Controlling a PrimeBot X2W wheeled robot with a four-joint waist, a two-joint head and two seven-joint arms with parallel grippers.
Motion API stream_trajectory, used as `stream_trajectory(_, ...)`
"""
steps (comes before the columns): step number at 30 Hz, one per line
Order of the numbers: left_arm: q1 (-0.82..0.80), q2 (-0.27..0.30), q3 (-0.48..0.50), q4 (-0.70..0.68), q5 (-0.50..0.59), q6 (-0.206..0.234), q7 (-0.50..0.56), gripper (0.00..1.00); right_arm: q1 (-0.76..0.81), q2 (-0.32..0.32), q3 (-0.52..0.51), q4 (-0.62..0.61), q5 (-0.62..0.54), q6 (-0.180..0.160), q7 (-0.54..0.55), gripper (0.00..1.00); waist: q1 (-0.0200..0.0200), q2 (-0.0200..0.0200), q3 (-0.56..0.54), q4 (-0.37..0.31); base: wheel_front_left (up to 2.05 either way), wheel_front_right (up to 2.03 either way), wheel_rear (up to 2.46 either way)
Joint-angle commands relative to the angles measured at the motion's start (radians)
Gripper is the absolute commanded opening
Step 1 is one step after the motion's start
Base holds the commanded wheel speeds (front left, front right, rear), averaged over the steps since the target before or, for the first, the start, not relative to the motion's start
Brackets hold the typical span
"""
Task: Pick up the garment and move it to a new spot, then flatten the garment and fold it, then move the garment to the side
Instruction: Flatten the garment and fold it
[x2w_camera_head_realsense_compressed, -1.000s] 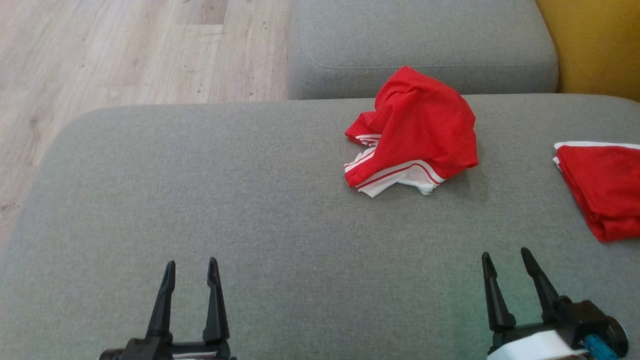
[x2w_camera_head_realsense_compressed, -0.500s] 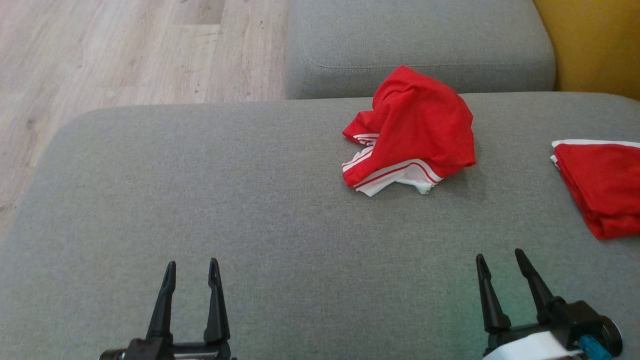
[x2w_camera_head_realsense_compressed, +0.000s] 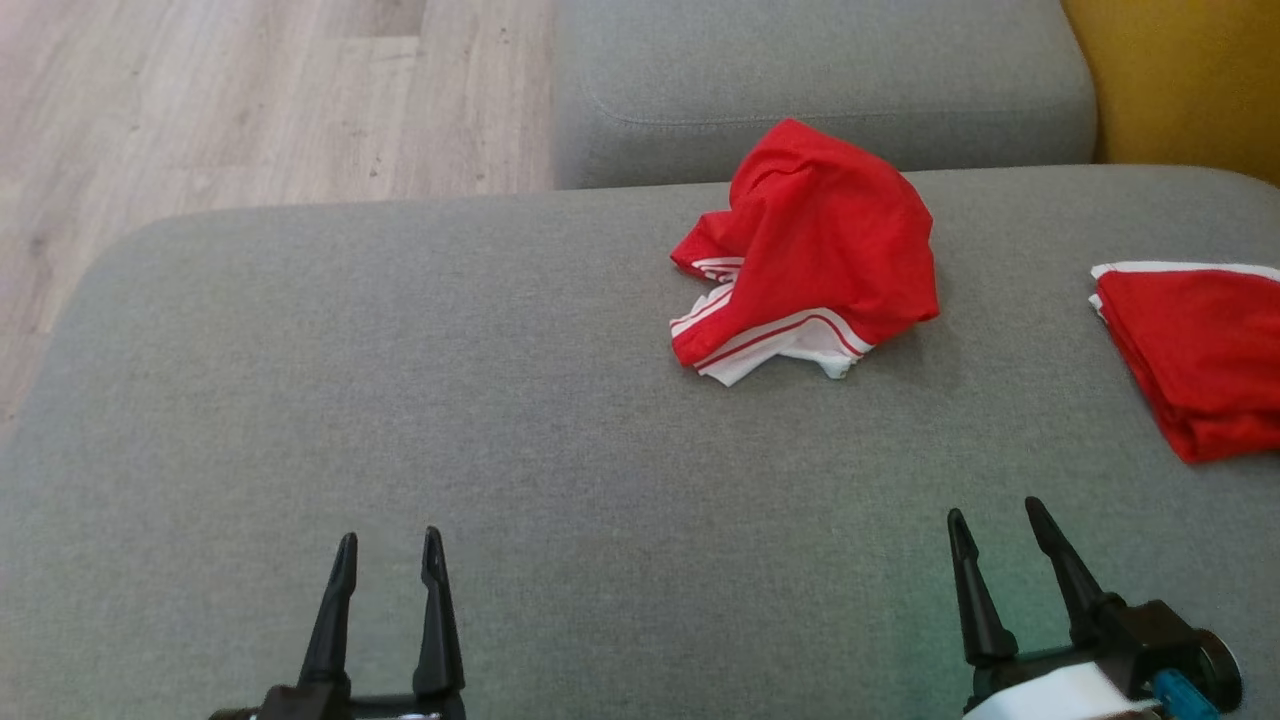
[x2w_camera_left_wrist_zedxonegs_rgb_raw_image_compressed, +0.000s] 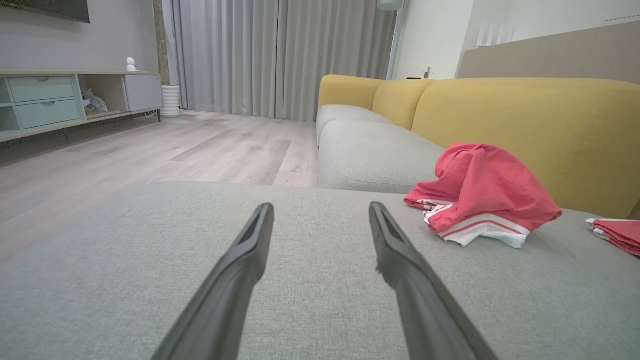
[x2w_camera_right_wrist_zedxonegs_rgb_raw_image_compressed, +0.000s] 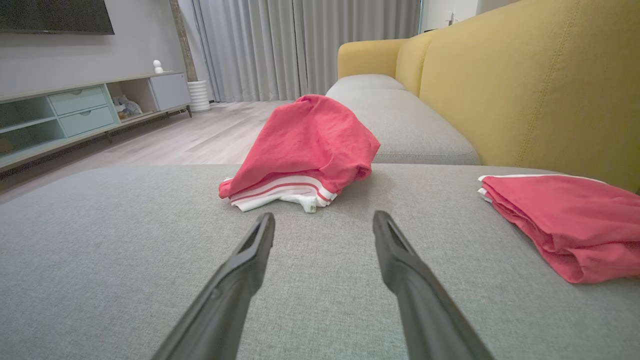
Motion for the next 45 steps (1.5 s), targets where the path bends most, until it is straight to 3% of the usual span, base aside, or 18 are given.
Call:
stream_trajectory(1, -0.039, -0.006, 0.018, -0.022, 0.0, 0.009, -0.006, 1.0, -0.033, -0.005, 0.026, -0.032, -0.01, -0.001, -0.006, 1.0, -0.0001, 0.0, 0.01, -0.009, 0.0, 0.0, 0.0)
stream_trajectory(6, -0.065, -0.006, 0.005, 0.001, 0.015, 0.001, -0.006, 1.0, -0.051, -0.005, 0.03, -0.041, -0.015, -0.001, -0.006, 1.0, -0.0001, 0.0, 0.043, -0.039, 0.0, 0.0, 0.0)
stream_trajectory(12, -0.192, -0.006, -0.048, 0.097, 0.047, -0.033, -0.006, 1.0, -0.109, -0.005, 0.028, -0.074, -0.017, -0.001, -0.006, 1.0, -0.0001, 0.0, 0.161, -0.103, 0.0, 0.0, 0.0)
stream_trajectory(26, -0.67, -0.006, -0.127, 0.549, 0.058, -0.135, 0.013, 1.0, -0.232, -0.005, 0.06, -0.113, -0.008, -0.001, -0.006, 1.0, -0.0001, 0.0, 0.389, -0.246, 0.0, 0.0, 0.0)
stream_trajectory(37, -0.848, 0.036, -0.1, 0.767, 0.057, -0.131, -0.001, 1.0, -0.251, -0.005, 0.072, -0.11, 0.012, -0.001, -0.006, 1.0, -0.0001, 0.0, 0.411, -0.357, 0.0, 0.0, 0.0)
stream_trajectory(38, -0.853, 0.041, -0.099, 0.774, 0.057, -0.134, -0.003, 0.39, -0.249, -0.005, 0.072, -0.11, 0.012, -0.001, -0.006, 1.0, -0.0001, 0.0, 0.41, -0.364, 0.0, 0.0, 0.0)
stream_trajectory(39, -0.857, 0.045, -0.1, 0.776, 0.057, -0.139, -0.004, 0.0, -0.246, -0.005, 0.071, -0.11, 0.014, -0.001, -0.006, 1.0, -0.0001, 0.0, 0.409, -0.37, 0.0, 0.0, 0.0)
stream_trajectory(45, -0.866, 0.059, -0.113, 0.684, 0.076, -0.166, -0.006, 0.0, -0.237, -0.005, 0.07, -0.104, 0.024, -0.001, -0.006, 1.0, -0.0001, 0.0, 0.389, -0.395, 0.0, 0.0, 0.0)
